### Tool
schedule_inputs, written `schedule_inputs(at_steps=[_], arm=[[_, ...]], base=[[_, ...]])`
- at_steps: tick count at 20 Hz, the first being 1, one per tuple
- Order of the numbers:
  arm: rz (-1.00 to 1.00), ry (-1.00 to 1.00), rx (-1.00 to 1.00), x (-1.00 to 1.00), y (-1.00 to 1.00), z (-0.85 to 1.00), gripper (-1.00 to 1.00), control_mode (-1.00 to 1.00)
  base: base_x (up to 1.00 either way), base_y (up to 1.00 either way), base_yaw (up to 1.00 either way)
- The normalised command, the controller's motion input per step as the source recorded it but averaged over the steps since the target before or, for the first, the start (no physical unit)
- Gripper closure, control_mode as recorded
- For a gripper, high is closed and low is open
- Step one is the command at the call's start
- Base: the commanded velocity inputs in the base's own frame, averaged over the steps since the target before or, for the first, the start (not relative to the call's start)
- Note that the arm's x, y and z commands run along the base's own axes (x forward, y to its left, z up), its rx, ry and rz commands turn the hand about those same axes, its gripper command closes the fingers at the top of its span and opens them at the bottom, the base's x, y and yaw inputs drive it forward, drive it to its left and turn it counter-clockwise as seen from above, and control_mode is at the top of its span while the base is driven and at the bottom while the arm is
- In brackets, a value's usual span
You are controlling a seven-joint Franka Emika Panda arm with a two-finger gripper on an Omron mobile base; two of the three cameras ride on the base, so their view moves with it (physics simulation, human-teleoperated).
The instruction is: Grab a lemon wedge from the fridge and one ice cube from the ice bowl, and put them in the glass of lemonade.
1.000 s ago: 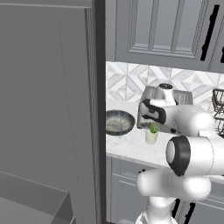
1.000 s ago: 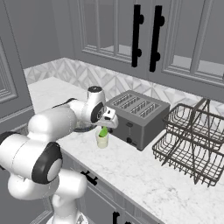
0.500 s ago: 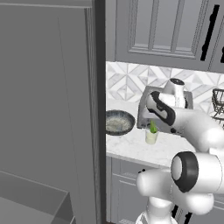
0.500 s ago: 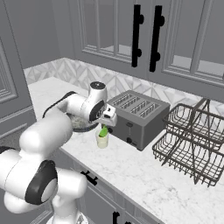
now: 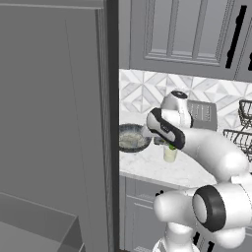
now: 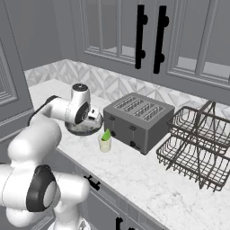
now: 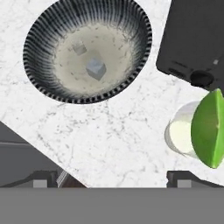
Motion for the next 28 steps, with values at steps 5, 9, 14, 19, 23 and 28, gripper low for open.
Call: schedule_inputs(at_steps=[5,9,14,19,23,28], arm=[[0.15,0.07,0.00,0.70,0.59,0.00,-1.00,-1.00],[0.01,0.04,-0.11,0.69,0.17,-0.01,-1.00,-1.00],[0.03,0.12,-0.20,0.31,0.04,-0.20,-1.00,-1.00],[0.01,0.12,-0.11,0.08,0.01,-0.42,-1.00,-1.00],[0.04,0.07,-0.05,0.11,0.00,-0.40,-1.00,-1.00],[0.05,0.02,-0.02,0.28,0.00,-0.36,-1.00,-1.00]], base=[[0.00,0.00,0.00],[0.00,0.00,0.00],[0.00,0.00,0.00],[0.00,0.00,0.00],[0.00,0.00,0.00],[0.00,0.00,0.00]])
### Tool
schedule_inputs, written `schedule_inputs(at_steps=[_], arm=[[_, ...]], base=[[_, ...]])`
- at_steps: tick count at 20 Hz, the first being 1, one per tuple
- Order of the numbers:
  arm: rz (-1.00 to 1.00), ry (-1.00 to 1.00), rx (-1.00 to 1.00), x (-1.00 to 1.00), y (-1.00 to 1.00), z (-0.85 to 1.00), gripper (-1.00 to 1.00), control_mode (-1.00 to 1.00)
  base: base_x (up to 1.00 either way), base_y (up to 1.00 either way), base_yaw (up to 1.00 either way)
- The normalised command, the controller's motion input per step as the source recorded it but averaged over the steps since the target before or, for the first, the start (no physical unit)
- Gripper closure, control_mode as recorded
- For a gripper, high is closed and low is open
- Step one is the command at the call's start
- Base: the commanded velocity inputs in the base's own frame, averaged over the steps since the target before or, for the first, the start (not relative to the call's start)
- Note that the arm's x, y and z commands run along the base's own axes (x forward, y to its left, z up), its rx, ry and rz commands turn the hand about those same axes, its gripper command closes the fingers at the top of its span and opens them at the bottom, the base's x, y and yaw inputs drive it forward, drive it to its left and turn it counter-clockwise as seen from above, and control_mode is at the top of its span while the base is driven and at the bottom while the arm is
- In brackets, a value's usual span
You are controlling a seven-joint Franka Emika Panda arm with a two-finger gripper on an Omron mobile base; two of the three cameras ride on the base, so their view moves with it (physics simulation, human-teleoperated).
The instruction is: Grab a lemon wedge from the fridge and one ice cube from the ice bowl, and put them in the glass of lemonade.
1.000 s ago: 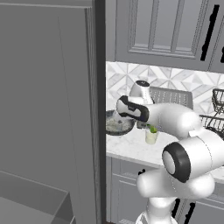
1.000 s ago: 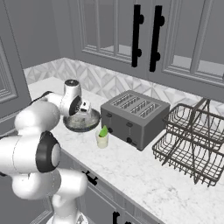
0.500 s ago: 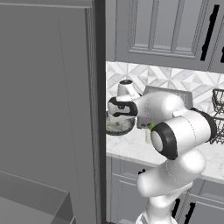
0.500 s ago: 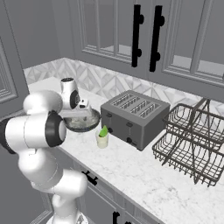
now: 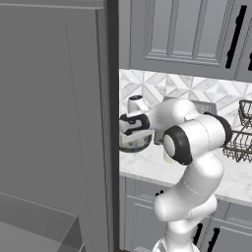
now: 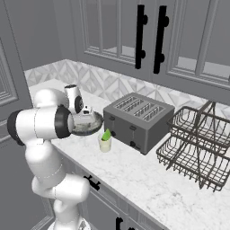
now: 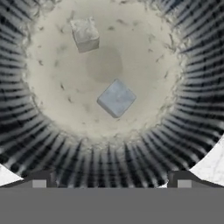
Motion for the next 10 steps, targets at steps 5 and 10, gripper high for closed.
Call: schedule_inputs(at_steps=[5,10], arm=[[0.03,0.00,-0.01,0.08,0.00,-0.30,-1.00,-1.00],[0.01,-0.04,0.00,0.00,0.00,0.02,-1.00,-1.00]], base=[[0.00,0.00,0.00],[0.00,0.00,0.00]])
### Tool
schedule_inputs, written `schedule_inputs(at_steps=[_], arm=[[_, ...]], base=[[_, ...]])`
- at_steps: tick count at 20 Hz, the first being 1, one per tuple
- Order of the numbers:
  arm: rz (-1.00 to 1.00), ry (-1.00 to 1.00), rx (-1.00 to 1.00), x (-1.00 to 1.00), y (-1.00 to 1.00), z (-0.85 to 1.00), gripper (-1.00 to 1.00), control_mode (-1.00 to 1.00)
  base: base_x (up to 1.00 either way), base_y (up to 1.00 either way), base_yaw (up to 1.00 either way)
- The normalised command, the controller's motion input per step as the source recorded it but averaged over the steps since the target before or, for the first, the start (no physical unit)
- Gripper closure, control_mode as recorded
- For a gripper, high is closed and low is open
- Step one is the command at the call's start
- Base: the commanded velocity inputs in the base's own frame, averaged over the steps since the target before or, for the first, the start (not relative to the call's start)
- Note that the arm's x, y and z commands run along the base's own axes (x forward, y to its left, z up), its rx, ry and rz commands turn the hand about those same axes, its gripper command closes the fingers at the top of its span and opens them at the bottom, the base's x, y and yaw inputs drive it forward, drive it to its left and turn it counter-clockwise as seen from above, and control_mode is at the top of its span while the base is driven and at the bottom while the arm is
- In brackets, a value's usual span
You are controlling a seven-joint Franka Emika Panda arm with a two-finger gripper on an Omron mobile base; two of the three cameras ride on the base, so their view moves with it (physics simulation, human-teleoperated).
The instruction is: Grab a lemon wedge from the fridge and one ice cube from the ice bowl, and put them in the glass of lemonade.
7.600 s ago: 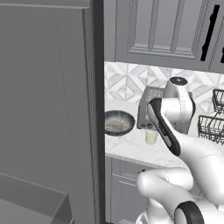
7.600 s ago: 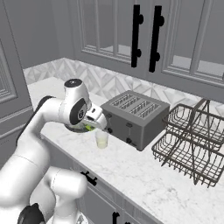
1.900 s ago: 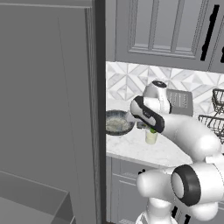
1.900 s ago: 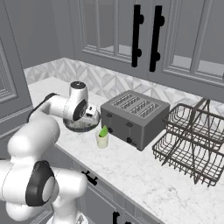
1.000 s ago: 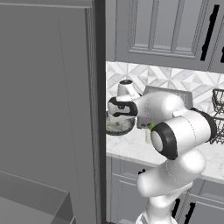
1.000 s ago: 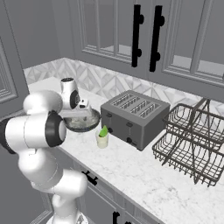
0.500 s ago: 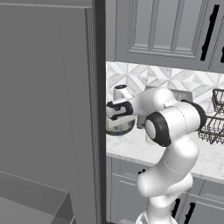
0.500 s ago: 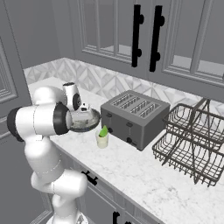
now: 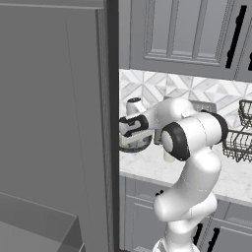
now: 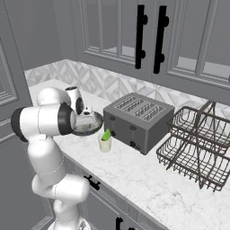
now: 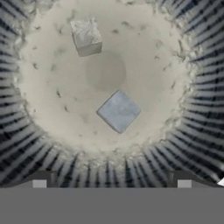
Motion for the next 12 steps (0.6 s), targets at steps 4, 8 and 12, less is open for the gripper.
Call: schedule_inputs(at_steps=[4,8,12], arm=[[0.00,-0.01,0.08,0.06,0.00,0.12,-1.00,-1.00],[0.00,0.00,0.04,0.41,0.00,0.00,-1.00,-1.00],[0.03,0.00,0.01,0.53,-0.02,0.00,-1.00,-1.00]], base=[[0.00,0.00,0.00],[0.00,0.00,0.00],[0.00,0.00,0.00]])
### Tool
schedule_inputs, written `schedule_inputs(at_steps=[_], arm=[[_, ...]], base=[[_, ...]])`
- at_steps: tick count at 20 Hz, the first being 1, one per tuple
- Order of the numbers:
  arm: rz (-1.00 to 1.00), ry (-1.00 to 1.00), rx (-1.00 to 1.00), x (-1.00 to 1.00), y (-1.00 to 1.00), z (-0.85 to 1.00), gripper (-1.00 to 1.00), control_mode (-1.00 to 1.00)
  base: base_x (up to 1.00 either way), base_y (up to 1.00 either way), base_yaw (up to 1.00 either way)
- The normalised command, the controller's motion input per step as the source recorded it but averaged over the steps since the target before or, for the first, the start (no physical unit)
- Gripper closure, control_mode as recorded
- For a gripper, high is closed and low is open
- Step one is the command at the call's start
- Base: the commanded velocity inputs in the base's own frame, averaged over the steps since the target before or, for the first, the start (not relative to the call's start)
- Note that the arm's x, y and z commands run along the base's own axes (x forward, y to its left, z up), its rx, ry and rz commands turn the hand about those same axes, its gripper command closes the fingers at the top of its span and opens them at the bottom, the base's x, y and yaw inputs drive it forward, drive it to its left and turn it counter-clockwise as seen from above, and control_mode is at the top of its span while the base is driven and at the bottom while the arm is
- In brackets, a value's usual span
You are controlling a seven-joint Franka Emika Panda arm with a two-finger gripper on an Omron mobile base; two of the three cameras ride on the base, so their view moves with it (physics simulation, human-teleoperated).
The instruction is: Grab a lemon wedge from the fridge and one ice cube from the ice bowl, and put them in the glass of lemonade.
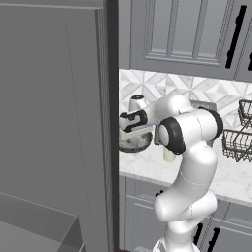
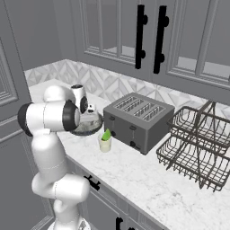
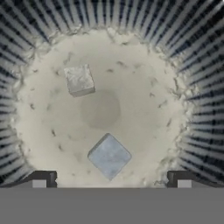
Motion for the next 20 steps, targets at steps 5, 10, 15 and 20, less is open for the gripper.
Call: schedule_inputs(at_steps=[5,10,15,20], arm=[[0.00,0.00,0.00,0.05,0.00,-0.11,-1.00,-1.00],[0.00,0.00,0.00,-0.05,0.00,-0.18,-1.00,-1.00],[0.00,0.00,0.00,-0.04,0.00,-0.18,-1.00,-1.00],[0.00,0.00,0.00,0.00,0.00,-0.39,-1.00,-1.00]], base=[[0.00,0.00,0.00],[0.00,0.00,0.00],[0.00,0.00,0.00],[0.00,0.00,0.00]])
